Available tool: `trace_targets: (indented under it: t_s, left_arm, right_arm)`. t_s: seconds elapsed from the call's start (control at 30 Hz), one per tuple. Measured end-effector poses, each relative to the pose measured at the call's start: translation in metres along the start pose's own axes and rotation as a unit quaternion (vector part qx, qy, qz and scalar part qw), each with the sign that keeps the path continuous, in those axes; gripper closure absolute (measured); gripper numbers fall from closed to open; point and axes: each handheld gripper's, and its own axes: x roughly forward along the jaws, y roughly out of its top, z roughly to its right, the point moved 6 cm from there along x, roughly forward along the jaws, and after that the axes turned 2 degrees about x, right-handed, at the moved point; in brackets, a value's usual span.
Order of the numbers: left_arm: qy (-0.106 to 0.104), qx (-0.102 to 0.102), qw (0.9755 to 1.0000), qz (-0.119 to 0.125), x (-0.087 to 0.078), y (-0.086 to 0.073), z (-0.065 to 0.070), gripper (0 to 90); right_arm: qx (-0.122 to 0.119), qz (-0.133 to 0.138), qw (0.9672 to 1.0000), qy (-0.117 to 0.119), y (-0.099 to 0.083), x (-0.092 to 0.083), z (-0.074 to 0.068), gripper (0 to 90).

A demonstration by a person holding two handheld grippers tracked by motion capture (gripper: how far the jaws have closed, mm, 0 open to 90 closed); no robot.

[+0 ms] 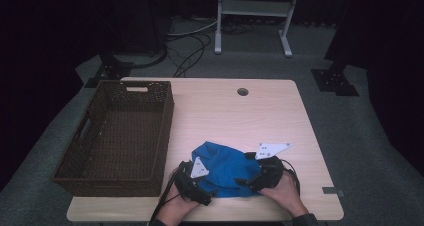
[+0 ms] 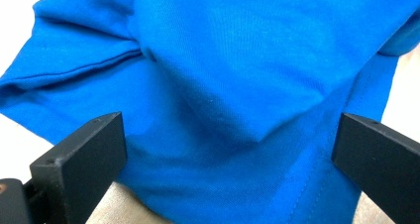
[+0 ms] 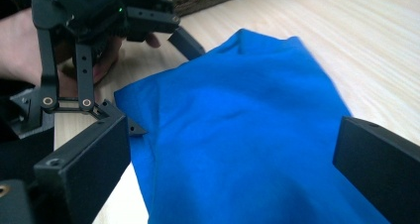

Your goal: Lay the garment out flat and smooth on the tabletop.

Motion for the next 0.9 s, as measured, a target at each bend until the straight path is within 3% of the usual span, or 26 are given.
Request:
trace_targets:
  t_s: [0.4,0.67,0.9]
  left_arm:
    - [-0.008,0.010,0.9999,0.000,-0.002,-0.002,-0.002,0.4]
    - [-0.008,0.009,0.9999,0.000,-0.002,-0.002,-0.002,0.4]
    - [-0.008,0.009,0.9999,0.000,-0.002,-0.002,-0.002,0.4]
  right_arm:
    - [-0.021,-0.017,0.9996,0.011,0.001,0.028,-0.012,0.8]
    - [-0.030,-0.023,0.9993,0.010,-0.003,0.035,-0.015,6.6]
    - [-0.046,-0.029,0.9985,-0.006,-0.008,0.041,-0.019,17.3]
